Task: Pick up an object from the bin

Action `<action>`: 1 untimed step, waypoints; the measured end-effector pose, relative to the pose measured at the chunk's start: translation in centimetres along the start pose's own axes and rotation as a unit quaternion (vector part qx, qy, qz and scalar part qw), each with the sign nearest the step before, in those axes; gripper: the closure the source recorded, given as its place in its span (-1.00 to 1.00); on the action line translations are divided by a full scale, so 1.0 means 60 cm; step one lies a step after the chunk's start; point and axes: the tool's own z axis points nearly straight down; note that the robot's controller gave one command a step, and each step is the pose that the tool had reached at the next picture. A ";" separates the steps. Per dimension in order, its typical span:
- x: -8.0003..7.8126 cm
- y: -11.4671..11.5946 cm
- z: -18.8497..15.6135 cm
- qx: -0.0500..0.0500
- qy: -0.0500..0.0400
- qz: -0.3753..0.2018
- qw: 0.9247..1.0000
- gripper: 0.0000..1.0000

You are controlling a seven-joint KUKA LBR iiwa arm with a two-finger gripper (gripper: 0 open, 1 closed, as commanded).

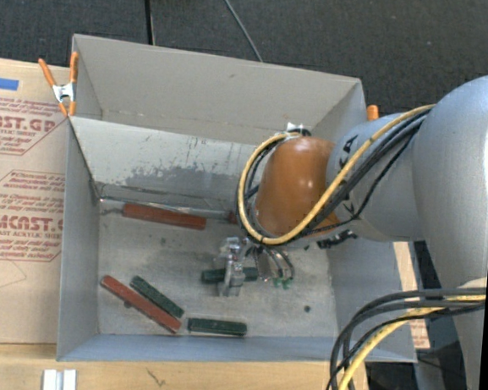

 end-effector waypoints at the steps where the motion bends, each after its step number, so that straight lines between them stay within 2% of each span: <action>1: 0.000 0.000 0.000 0.000 0.000 0.000 1.000 1.00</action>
Offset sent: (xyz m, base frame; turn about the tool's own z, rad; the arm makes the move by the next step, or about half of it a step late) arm 0.0258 -0.0049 0.1965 -0.0176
